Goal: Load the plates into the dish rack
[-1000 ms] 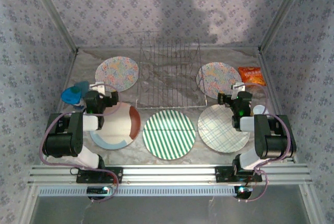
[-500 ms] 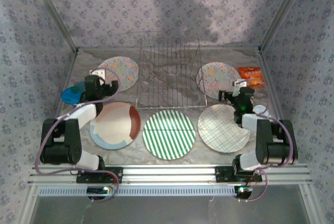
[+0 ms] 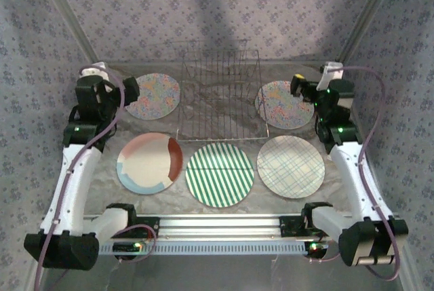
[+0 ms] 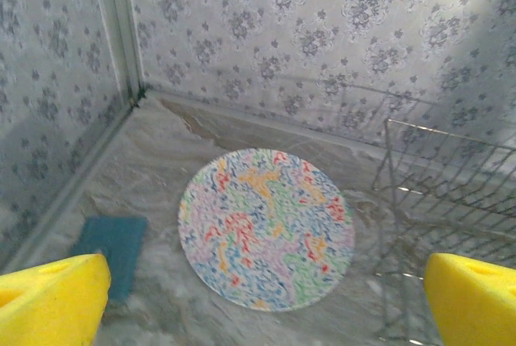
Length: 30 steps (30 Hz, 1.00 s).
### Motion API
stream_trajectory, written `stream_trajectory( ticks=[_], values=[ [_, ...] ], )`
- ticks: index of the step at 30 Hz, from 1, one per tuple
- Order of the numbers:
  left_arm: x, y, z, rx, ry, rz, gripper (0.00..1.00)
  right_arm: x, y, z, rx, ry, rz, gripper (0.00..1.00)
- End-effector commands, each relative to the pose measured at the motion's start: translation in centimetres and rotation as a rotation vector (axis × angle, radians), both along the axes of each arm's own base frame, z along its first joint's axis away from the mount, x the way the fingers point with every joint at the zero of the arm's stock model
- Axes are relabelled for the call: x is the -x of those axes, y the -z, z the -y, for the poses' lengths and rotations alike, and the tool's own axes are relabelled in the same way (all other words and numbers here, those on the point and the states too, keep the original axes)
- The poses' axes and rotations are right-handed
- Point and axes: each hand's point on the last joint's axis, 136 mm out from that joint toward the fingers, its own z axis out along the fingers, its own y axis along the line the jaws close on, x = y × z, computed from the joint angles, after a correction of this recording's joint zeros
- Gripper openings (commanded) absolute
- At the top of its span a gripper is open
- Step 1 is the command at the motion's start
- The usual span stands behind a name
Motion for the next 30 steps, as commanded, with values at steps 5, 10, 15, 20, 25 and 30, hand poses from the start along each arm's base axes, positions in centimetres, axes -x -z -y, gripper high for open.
stream_trajectory(
  ticks=[5, 10, 15, 20, 25, 30],
  values=[
    [0.2, 1.0, 0.1, 0.413, -0.072, -0.036, 0.99, -1.0, -4.0, -7.8, 0.062, -0.079, -0.059, 1.00],
    [-1.4, 4.1, -1.6, 0.551, -0.239, -0.094, 0.99, -3.1, -5.3, -14.0, 0.012, -0.204, -0.072, 1.00],
    [-4.0, 7.8, -1.3, 0.593, -0.266, -0.186, 0.99, -5.1, -3.8, -20.6, -0.003, -0.308, -0.106, 0.99],
    [-6.3, 11.4, -0.9, 0.605, -0.246, -0.256, 0.99, -6.1, -2.0, -25.1, -0.007, -0.379, -0.159, 1.00],
    [-8.2, 14.7, -0.5, 0.633, -0.224, -0.324, 0.99, -6.1, -0.2, -26.0, -0.005, -0.400, -0.208, 1.00],
    [-9.3, 18.6, -0.3, 0.684, -0.237, -0.424, 0.99, -5.9, 1.4, -25.8, 0.002, -0.408, -0.248, 1.00]
  ],
)
